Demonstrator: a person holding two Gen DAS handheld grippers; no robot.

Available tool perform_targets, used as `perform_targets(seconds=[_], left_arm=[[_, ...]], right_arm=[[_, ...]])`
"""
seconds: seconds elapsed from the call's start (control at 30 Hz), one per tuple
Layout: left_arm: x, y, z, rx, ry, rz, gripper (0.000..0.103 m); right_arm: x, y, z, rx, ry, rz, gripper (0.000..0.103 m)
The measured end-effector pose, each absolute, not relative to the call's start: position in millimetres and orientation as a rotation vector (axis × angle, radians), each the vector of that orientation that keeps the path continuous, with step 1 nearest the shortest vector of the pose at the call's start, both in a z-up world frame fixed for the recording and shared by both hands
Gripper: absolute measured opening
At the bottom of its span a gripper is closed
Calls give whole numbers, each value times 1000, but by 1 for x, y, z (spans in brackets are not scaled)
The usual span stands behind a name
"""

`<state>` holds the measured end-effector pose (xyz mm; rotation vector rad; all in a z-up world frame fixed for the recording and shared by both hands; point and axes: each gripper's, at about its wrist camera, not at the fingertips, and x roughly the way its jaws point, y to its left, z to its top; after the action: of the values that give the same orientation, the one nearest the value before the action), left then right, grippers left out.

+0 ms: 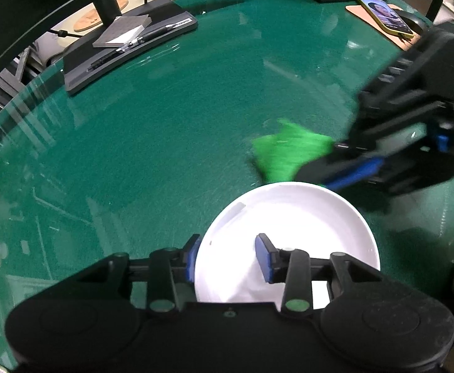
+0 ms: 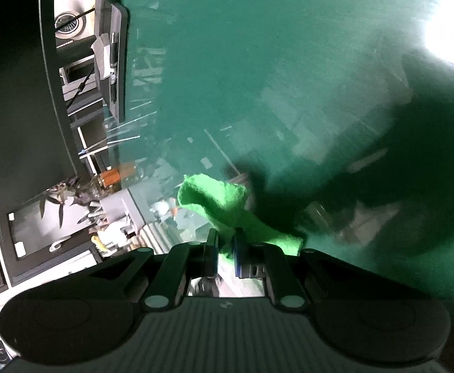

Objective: Clean bowl
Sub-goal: 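Hold the bowl with the left gripper while the right gripper sweeps the cloth along the rim, then rub the cloth back and forth over the bowl rim with the right gripper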

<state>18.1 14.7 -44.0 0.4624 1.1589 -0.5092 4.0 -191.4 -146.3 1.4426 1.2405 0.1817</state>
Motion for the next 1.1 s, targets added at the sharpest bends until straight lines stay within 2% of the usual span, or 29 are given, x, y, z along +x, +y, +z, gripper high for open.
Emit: perform_targets(seconds=[0.17, 0.4, 0.67, 0.97, 1.1], left_arm=[[19, 14, -43, 469, 1158, -526, 38], [20, 10, -43, 492, 1156, -546, 39], [19, 8, -43, 494, 1157, -532, 39], [21, 6, -44, 513, 1158, -560, 39], [20, 5, -44, 511, 1153, -557, 39]], right_arm=[[13, -184, -145, 1415, 1230, 204, 11], [-24, -208, -144, 1495, 1266, 182, 11], [17, -183, -150, 1447, 1254, 209, 11], [-23, -212, -144, 1521, 1262, 199, 11], [-11, -205, -148, 1514, 1252, 177, 11]])
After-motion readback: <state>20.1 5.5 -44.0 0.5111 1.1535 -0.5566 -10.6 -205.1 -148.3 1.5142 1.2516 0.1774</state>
